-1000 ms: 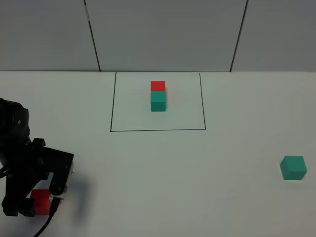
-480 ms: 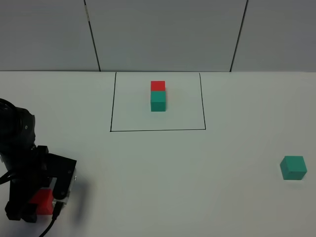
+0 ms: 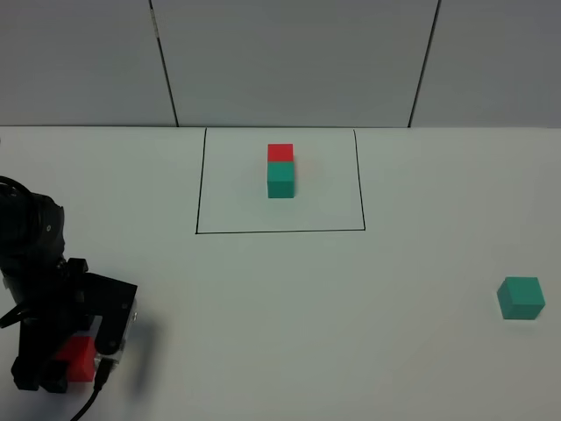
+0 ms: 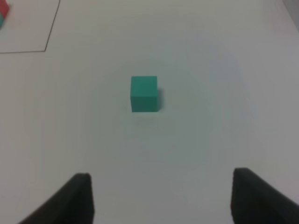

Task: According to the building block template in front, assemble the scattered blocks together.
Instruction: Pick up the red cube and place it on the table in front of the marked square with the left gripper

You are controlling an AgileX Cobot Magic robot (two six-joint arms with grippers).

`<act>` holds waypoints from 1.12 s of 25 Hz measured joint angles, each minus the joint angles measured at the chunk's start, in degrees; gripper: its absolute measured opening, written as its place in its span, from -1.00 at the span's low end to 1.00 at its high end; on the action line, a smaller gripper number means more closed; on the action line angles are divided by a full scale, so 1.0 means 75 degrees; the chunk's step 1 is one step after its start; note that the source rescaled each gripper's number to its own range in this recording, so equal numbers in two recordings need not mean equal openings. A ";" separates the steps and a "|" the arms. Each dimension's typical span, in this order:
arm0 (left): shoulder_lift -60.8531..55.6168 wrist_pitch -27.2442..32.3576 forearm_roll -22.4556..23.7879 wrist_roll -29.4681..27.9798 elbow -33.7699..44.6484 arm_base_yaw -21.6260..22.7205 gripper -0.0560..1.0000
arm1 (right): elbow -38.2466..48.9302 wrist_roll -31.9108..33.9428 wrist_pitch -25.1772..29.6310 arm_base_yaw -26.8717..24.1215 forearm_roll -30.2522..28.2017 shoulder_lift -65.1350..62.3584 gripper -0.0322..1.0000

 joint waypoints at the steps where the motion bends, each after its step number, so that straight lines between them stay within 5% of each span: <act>1: 0.0000 -0.0047 0.0000 0.0000 0.0000 0.0000 0.61 | 0.0000 0.0000 0.0000 0.0000 0.0000 0.0000 0.20; 22: -0.0112 -0.0775 0.0000 -0.0156 0.0417 0.0000 0.58 | 0.0000 0.0000 0.0000 0.0000 0.0000 0.0000 0.20; 28: -0.0112 -0.0643 0.0000 -0.0161 0.0417 0.0000 0.09 | 0.0000 0.0000 0.0000 0.0000 0.0000 0.0000 0.20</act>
